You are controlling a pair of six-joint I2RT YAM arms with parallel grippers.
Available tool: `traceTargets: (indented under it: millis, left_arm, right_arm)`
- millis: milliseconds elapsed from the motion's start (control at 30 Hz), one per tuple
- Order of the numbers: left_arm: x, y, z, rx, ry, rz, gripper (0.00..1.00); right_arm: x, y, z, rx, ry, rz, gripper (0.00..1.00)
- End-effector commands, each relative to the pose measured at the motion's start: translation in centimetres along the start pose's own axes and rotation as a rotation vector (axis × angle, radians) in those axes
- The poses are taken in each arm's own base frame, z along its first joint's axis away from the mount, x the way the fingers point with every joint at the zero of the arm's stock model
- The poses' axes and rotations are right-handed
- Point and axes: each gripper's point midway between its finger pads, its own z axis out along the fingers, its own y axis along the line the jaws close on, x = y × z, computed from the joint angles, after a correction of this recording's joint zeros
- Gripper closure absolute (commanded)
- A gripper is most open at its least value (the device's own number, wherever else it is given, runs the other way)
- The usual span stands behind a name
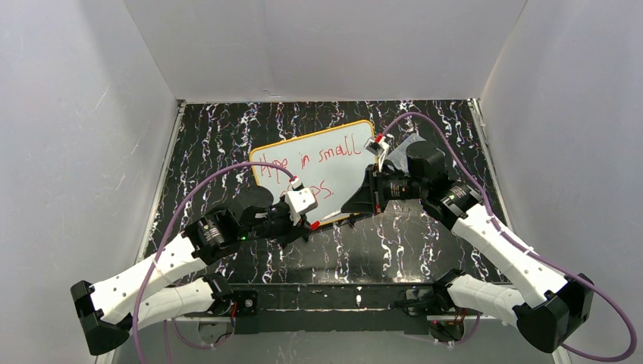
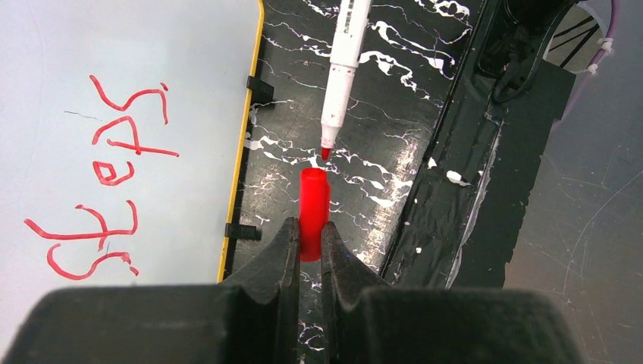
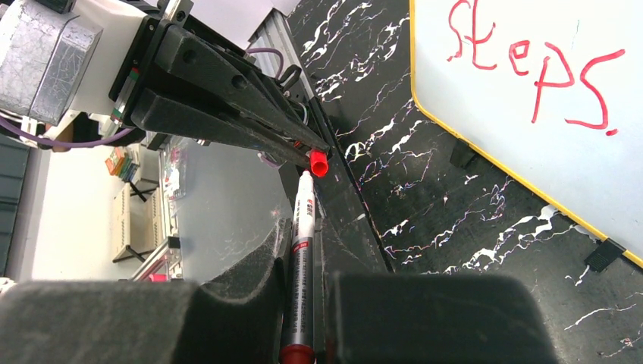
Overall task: Write a sentence on the whiteboard
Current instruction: Close the whiteboard marker at the center of the board.
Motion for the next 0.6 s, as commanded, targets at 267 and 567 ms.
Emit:
traceTargets:
  millis: [267,567]
  left_arm:
    - [-0.33,-0.24,-0.01,0.019,-0.019,0.007,1.0]
    - [-0.36,-0.4,0.02,0.028,-0.02,0.007,1.0]
  right_arm:
    - [0.36,-0.1,0.47,-0.027,0.013,-0.016,0.99]
    - [0.35,-0.06,0.62,-0.033,0.014,-0.017,0.99]
